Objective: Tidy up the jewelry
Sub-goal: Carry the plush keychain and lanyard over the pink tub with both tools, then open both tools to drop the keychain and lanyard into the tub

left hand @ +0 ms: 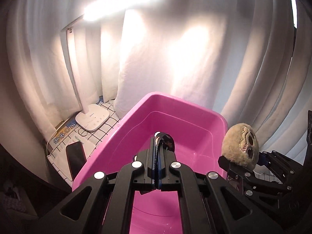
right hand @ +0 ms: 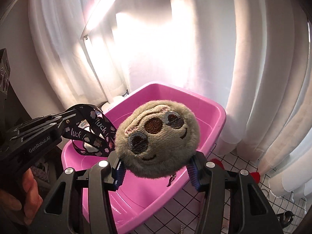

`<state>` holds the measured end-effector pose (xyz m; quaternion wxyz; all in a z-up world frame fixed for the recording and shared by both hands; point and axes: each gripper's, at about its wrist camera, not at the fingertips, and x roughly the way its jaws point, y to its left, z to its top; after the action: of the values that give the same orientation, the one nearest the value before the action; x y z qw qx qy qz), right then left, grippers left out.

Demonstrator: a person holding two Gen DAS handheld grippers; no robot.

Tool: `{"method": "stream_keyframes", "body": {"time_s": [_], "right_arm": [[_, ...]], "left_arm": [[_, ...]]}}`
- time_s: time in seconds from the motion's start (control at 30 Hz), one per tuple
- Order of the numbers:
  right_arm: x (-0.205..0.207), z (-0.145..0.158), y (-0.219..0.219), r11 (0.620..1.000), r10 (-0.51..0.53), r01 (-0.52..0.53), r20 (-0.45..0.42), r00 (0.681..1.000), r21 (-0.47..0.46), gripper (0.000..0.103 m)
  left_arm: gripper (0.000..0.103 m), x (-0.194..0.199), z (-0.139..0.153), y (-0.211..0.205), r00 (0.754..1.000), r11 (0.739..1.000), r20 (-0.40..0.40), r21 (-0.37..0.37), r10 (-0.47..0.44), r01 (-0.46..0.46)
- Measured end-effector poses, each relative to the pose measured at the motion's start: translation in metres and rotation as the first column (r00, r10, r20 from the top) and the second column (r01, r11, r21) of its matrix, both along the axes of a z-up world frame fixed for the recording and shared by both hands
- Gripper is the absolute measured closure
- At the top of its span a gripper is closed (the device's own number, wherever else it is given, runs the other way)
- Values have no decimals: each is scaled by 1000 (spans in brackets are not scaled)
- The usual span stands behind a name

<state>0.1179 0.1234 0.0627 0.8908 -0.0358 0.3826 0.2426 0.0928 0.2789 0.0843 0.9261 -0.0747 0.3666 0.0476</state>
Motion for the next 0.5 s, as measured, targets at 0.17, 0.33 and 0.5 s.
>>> {"method": "stream_keyframes", "body": {"time_s": [0.17, 0.33, 0.5], "right_arm": [[24, -36, 35, 997, 25, -32, -100, 995, -68, 52], [36, -62, 52, 991, 12, -38, -197, 980, -127, 48], [42, -71, 44, 990, -9, -23, -225, 974, -142, 40]], "left_arm": [[100, 14, -46, 21, 993, 999, -122, -30, 10, -14], [89, 21, -73, 32, 976, 998, -216, -52, 18, -30], [48, 16, -74, 39, 974, 998, -223, -17, 50, -55]]}}
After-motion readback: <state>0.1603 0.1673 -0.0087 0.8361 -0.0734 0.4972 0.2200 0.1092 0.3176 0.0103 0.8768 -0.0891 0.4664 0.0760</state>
